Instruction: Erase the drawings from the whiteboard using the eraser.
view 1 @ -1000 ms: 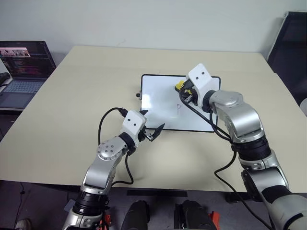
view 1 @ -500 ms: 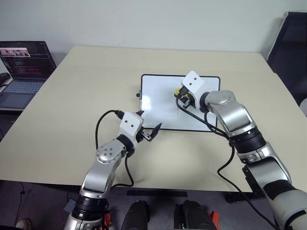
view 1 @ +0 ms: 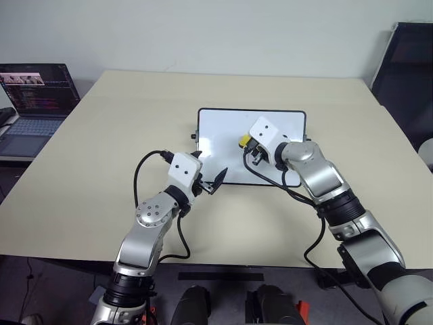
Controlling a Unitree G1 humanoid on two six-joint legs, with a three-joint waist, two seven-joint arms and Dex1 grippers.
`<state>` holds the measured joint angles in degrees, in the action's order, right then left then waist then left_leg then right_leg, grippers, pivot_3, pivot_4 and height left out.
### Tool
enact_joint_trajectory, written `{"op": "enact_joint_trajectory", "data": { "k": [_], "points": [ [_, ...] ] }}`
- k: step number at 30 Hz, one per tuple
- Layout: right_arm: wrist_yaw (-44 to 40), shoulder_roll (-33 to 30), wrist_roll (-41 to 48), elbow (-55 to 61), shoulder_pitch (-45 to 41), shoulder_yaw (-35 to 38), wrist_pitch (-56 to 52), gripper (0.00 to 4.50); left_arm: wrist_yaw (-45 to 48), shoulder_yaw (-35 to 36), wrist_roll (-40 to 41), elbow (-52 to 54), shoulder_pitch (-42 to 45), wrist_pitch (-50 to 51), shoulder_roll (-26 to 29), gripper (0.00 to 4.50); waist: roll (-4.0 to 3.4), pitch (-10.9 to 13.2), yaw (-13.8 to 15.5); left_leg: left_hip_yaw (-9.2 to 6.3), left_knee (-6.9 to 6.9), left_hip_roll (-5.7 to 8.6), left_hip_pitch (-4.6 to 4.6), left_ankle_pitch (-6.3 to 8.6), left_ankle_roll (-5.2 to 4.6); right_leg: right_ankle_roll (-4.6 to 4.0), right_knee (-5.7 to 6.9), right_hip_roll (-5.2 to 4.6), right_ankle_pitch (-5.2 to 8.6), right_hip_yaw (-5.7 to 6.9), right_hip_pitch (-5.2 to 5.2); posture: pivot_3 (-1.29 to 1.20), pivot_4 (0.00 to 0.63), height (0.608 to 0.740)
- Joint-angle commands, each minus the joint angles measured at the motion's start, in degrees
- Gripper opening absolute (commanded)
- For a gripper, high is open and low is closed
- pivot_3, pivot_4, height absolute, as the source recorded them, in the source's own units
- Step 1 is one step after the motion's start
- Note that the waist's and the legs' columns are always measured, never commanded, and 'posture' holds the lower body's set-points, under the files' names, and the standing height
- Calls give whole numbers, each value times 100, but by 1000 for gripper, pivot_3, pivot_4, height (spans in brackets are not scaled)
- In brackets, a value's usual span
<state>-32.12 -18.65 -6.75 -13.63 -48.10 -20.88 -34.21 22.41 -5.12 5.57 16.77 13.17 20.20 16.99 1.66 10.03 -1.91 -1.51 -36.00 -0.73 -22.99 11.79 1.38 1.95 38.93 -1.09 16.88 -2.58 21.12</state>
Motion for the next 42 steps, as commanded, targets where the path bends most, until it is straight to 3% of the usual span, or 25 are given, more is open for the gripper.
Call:
{"op": "enact_joint_trajectory", "data": {
  "k": [1, 9, 14, 23, 27, 33, 42],
  "points": [
    [-49, 61, -156, -307, 313, -201, -52, 941, -94, 110, 27, 356, -7, 16, -13, 4500, 2, -2, -1, 2, 0, -2, 4, 0, 0, 0, 0, 0, 1, -2, -2, 0, 150, 740],
    [-149, 186, -605, -527, 815, -753, 527, 941, -150, 179, 4, 447, -87, 40, 8, 4500, 28, -42, -14, 1, -1, -12, 23, -2, -1, 14, 1, -1, 7, -9, -4, 0, 150, 740],
    [-238, 92, -681, -421, 962, -670, 574, 941, -175, 177, 3, 477, -147, 31, 16, 4500, 30, -44, -8, -2, -1, -11, 35, -3, -3, -16, -2, -7, 20, -9, 0, 0, 150, 740],
    [-340, -75, -588, 675, 1127, -297, -30, 941, -71, 39, 53, 331, -80, -53, -11, 4500, 29, -38, 21, -4, -1, -9, 11, -4, -5, 4, -10, -12, 10, -5, 3, 0, 150, 740],
    [-450, -98, -421, 1598, 999, 23, -750, 941, 31, 0, 64, 202, 17, -134, -22, 4500, 22, -21, 38, -5, 6, -5, -9, -3, -4, 8, -10, -15, 9, -1, 13, 0, 150, 740],
    [-582, -328, -137, 3191, 574, 601, -2357, 941, 216, -31, 108, 17, 155, -253, -19, 4500, 12, -6, 39, -16, 5, 4, -125, -4, -2, -2, -4, -15, -7, 7, 118, 0, 150, 740],
    [-263, -511, 351, 4527, 247, 1264, -4412, 941, 429, -39, 247, -362, 339, -375, -104, 4500, 10, 0, 26, -31, 14, 6, -139, 9, 12, -3, -23, -15, 6, 20, 120, 0, 150, 740]
  ]
}}
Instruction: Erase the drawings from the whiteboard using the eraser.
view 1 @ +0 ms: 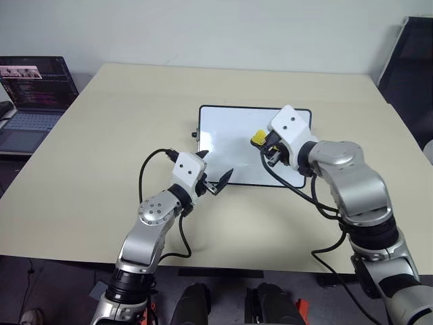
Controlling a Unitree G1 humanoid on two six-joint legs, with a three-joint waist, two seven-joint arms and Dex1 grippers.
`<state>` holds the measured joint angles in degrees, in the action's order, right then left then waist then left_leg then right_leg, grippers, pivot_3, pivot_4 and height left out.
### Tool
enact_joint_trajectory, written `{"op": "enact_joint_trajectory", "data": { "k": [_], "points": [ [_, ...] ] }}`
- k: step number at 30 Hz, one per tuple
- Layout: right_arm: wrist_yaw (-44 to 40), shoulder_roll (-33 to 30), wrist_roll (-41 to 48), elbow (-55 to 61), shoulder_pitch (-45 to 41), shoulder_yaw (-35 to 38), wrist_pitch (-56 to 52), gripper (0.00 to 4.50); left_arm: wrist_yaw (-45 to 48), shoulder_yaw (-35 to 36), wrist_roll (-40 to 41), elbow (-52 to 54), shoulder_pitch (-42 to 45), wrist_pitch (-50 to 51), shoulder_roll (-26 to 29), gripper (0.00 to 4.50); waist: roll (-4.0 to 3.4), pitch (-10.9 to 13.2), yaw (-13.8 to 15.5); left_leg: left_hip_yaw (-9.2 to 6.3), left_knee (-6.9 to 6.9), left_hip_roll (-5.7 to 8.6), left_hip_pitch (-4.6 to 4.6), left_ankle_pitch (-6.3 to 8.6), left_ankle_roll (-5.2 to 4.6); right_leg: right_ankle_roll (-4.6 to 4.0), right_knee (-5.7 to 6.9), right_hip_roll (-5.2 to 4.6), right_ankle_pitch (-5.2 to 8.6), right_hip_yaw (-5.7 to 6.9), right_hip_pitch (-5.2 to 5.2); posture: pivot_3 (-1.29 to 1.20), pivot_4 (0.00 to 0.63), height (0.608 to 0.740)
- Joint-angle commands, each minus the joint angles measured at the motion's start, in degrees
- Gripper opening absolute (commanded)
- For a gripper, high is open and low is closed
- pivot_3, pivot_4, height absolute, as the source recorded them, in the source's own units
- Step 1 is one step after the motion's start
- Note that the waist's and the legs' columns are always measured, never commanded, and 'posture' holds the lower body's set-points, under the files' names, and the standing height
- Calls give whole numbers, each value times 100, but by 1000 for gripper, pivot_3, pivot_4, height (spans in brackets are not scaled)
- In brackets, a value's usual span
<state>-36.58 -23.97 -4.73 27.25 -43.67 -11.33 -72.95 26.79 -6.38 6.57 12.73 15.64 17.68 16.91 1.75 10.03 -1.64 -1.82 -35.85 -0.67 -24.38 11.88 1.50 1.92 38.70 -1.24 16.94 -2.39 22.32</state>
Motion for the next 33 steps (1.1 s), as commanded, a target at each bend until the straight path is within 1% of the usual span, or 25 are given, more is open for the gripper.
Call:
{"op": "enact_joint_trajectory", "data": {
  "k": [1, 5, 8, 11, 16, 18, 21, 24, 27, 30, 33],
  "points": [
    [250, 56, 194, 504, -217, 348, -703, 941, -35, 136, 186, 32, 91, -100, -131, 4500, 0, 0, -2, 0, 0, 0, 0, 0, 0, 0, 0, 0, 0, 0, 0, 0, 150, 740],
    [517, 386, 412, 782, -280, 591, -1490, 941, -118, 207, 180, 116, -16, -23, -148, 4500, 0, 0, -17, -2, 0, -3, 1, 0, 0, 0, 5, 2, 0, 1, 0, 0, 150, 740],
    [803, 595, 455, 877, -268, 780, -1873, 941, -154, 220, 192, 187, -79, 13, -146, 4500, 0, 1, -11, -4, 0, -1, 1, 0, 0, -1, 8, 3, 0, 3, 0, 0, 150, 740],
    [1091, 790, 453, 922, -161, 889, -1955, 941, -177, 214, 191, 255, -123, 60, -150, 4500, 0, 1, -7, -2, -2, 5, 1, 0, 0, 0, 8, 3, 0, 2, -1, 0, 150, 740],
    [1356, 898, 578, 947, -103, 907, -1955, 941, -119, 197, 181, 223, -47, 66, -125, 4500, -1, 1, -9, -4, -2, 3, 1, 0, 0, 0, 9, 4, 0, 4, -1, 0, 150, 740],
    [1467, 742, 588, 930, -69, 990, -1955, 941, -25, 167, 191, 165, 50, 25, -98, 4500, -1, 1, -10, -3, -2, 3, 1, 0, 0, 0, 11, 8, 0, 4, 0, 0, 150, 740],
    [1543, 345, 623, 962, 129, 1138, -1955, 941, 232, 58, 279, 81, 216, -19, -92, 4500, 1, 2, 14, -4, -5, 8, 0, -1, -1, 0, 10, 11, 1, 8, -2, 0, 150, 740],
    [1515, -282, 665, 1049, 538, 1405, -1955, 941, 781, -194, 452, -97, 459, -174, -92, 4500, 2, 3, 50, -8, -6, 18, -2, -1, -1, 6, 6, 10, 4, 12, -7, 0, 150, 740],
    [1618, -663, 607, 1126, 884, 1788, -1955, 941, 1167, -318, 455, -450, 682, -452, -48, 4500, 1, 4, 27, -2, -6, 19, -3, 0, -1, 8, 6, 10, 5, 6, -4, 0, 150, 740],
    [1785, -612, 577, 1268, 1237, 2135, -1955, 941, 1690, -410, 600, -737, 818, -697, -9, 4500, -1, 4, -25, -1, -3, 11, -1, 0, -1, 7, 9, 19, 5, 5, -4, 0, 150, 740],
    [1910, -481, 640, 1361, 1519, 2290, -1955, 941, 2160, -538, 678, -973, 945, -946, -9, 4500, -3, 5, -40, 5, -1, 6, 5, 0, -1, 4, 16, 25, 8, -1, -2, 0, 150, 740]
  ]
}}
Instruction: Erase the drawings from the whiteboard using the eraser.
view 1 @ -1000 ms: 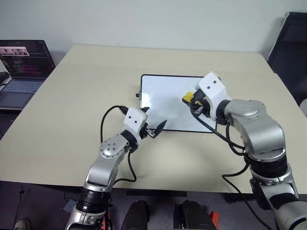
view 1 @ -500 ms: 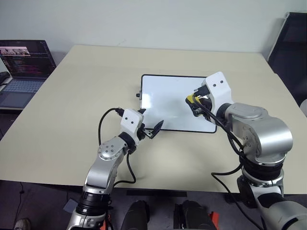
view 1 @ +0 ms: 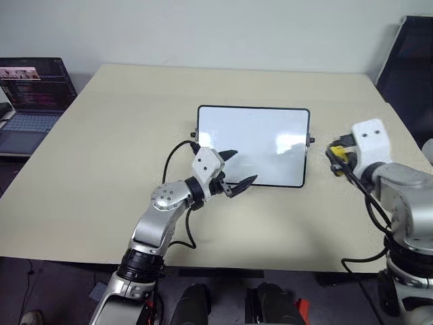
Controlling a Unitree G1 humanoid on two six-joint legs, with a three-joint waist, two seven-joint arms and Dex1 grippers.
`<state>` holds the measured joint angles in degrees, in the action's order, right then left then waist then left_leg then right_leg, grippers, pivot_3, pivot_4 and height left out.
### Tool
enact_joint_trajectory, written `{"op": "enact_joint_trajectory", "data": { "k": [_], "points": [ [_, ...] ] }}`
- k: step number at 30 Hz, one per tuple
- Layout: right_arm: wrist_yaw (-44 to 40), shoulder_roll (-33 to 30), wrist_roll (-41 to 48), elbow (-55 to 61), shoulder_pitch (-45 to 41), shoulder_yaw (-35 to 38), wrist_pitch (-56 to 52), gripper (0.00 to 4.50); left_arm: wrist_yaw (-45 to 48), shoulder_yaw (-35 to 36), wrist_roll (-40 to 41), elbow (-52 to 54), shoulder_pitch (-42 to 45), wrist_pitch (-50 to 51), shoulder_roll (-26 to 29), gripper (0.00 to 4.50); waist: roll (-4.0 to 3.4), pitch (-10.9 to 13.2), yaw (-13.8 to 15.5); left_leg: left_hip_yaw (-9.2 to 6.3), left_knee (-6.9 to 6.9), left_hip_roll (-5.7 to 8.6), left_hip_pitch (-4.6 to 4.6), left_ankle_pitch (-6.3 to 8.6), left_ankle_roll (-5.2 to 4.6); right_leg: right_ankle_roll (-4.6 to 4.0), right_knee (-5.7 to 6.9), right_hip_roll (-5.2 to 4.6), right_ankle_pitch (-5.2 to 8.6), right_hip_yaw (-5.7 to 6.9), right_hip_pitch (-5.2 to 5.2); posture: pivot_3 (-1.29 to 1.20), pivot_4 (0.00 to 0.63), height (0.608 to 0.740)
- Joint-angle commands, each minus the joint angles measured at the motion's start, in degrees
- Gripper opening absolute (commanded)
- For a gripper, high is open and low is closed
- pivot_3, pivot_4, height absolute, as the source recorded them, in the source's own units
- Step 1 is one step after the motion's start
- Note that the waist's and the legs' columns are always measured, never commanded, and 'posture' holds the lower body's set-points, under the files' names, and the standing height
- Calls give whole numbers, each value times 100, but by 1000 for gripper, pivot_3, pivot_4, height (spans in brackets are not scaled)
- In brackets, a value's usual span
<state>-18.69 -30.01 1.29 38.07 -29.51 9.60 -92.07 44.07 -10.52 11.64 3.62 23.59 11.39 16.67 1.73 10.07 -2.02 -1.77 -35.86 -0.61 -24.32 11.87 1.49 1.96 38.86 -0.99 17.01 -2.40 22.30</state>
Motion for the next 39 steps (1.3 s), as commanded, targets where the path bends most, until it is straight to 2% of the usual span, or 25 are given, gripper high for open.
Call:
{"op": "enact_joint_trajectory", "data": {
  "k": [1, 8, 16, 24, 39],
  "points": [
    [169, 184, 42, 310, 196, 248, -43, 941, 599, -149, 229, -147, 188, -378, 3, 4500, -1, 1, 0, 2, -1, 0, 0, 0, 0, 0, 1, 1, 0, -2, 1, 0, 150, 740],
    [426, 759, 87, 496, 677, 634, -43, 941, 1633, -360, 481, -534, 285, -642, 63, 4500, -1, 1, 25, 3, -8, 5, -2, 0, 0, 3, 1, -3, 0, -1, -2, 0, 150, 740],
    [597, 901, 231, 770, 1210, 806, -43, 941, 2260, -413, 544, -662, 164, -926, 141, 4500, -2, 1, 20, 0, -8, 3, -2, 0, 0, 3, 2, -1, 0, -1, -2, 0, 150, 740],
    [738, 1188, 476, 759, 1529, 1055, -43, 941, 2525, -430, 424, -892, 165, -1267, 202, 4500, -2, 0, 20, 0, -10, 3, -2, 0, -1, 3, 4, 0, 1, -1, -3, 0, 150, 740],
    [807, 920, 1016, 318, 1651, 910, -43, 941, 2480, -427, 382, -581, -61, -1281, 301, 4500, -2, 0, 19, -1, -12, 3, -1, -1, -2, 3, 8, 0, 0, -1, -4, 0, 150, 740]
  ]
}}
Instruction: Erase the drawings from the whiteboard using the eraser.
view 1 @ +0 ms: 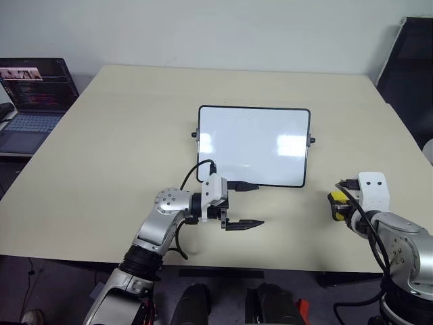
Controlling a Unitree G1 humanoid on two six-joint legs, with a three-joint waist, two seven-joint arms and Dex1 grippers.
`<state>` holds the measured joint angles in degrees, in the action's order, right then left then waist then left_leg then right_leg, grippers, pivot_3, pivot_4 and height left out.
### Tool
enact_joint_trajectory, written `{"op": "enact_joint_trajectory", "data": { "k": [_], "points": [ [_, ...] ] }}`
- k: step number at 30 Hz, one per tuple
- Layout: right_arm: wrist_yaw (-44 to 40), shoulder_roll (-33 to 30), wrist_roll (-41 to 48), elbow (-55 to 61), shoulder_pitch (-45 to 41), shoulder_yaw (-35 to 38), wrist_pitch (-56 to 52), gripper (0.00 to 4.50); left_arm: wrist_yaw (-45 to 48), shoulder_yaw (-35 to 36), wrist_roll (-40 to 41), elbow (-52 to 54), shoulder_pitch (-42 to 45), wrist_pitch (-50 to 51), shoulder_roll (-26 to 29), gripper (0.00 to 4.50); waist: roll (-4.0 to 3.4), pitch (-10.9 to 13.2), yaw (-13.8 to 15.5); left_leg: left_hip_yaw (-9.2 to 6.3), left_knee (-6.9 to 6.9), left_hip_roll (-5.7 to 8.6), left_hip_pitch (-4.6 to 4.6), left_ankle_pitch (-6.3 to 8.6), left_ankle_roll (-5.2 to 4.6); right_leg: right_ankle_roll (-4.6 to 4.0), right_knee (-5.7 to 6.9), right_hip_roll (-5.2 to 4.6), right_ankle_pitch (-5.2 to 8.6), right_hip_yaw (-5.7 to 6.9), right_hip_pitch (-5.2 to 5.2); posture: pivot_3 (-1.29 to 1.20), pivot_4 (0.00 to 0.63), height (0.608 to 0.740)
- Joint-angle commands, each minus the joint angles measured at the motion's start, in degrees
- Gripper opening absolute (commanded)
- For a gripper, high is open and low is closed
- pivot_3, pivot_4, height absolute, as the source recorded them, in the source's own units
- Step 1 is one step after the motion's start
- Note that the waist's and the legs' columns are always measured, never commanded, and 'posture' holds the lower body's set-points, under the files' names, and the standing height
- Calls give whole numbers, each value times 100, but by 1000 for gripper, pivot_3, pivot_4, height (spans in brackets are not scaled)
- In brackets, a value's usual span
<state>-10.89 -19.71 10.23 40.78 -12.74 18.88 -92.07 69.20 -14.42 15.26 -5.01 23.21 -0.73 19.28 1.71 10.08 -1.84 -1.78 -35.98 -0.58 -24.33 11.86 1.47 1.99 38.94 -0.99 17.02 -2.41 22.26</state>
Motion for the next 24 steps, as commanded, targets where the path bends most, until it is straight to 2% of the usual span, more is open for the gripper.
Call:
{"op": "enact_joint_trajectory", "data": {
  "k": [1, 13, 17, 23, 24],
  "points": [
    [40, -118, 154, 40, -31, -24, -43, 941, -36, -35, 23, 305, -38, -62, 49, 4500, 0, 0, 1, 0, 0, 0, 0, 0, 0, 0, 0, 0, 0, 0, 0, 0, 150, 740],
    [168, -280, 455, -246, -270, -93, -43, 941, -103, -34, 37, 353, -66, -64, 102, 4500, 0, 0, 2, 0, -2, 0, 0, 0, 0, 0, 1, 0, 0, 0, 0, 0, 150, 740],
    [224, -278, 545, -277, -277, -77, -43, 2185, -103, -25, 40, 341, -54, -74, 114, 4500, 0, 0, 2, 0, -2, 0, 0, 0, 0, 0, 1, 0, 0, 0, -1, 0, 150, 740],
    [318, -250, 630, -315, -306, -47, -43, 4285, -111, -36, 59, 370, -16, -34, 91, 4500, 0, 0, 2, 0, -3, 0, 0, 0, 0, 0, 2, 0, 0, 0, -1, 0, 150, 740],
    [338, -241, 644, -312, -311, -45, -43, 4472, -107, -37, 62, 372, -14, -30, 91, 4500, 0, 0, 2, 0, -3, 0, 0, 0, 0, 0, 2, 0, 0, 0, -1, 0, 150, 740]
  ]
}}
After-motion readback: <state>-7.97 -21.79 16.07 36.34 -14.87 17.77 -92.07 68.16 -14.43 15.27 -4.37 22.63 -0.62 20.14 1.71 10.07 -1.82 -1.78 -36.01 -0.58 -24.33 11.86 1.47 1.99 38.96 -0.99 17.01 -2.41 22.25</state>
